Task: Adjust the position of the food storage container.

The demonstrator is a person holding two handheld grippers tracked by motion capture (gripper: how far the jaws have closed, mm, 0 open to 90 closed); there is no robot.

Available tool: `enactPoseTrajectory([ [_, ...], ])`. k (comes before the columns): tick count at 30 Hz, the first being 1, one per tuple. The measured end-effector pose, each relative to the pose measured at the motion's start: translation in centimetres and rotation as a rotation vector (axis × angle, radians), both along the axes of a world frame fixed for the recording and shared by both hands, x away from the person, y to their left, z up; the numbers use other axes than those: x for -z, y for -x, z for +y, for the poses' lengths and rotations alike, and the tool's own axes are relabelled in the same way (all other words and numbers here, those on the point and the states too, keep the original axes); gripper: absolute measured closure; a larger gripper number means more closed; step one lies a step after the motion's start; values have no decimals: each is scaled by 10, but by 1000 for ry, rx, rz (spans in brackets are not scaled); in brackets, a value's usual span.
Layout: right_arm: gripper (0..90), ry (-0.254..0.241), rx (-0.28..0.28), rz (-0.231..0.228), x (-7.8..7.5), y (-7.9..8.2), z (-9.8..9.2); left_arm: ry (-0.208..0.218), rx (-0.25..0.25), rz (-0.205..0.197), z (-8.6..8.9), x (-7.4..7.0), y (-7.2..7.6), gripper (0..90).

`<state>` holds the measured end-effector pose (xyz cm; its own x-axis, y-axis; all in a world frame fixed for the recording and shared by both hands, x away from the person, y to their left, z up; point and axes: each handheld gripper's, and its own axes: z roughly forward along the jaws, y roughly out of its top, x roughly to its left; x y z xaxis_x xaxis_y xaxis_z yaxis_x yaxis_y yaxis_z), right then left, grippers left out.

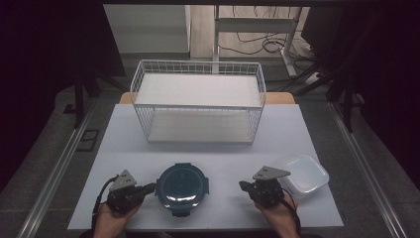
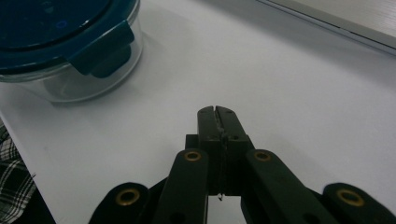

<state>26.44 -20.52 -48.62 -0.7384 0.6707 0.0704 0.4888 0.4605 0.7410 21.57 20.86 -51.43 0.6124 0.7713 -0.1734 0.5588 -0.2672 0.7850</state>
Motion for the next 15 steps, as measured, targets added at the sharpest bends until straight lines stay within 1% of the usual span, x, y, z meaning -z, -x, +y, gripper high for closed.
enactPoseTrajectory([
  [3,895,-4,-12,4,1,1,4,-6,17,-2,-6,-1,0,900],
  [5,895,-9,-20,9,2,2,7,1,22,0,-10,0,-2,900],
  [9,895,-22,-40,24,4,3,14,0,42,-3,-20,-1,-5,900],
  [11,895,-22,-51,30,5,4,17,1,56,-1,-25,-1,-8,900],
  [13,895,-10,-61,33,5,5,20,0,66,-4,-30,-2,-9,900],
  [15,895,-10,-60,32,5,5,20,1,74,-3,-34,-2,-10,900],
])
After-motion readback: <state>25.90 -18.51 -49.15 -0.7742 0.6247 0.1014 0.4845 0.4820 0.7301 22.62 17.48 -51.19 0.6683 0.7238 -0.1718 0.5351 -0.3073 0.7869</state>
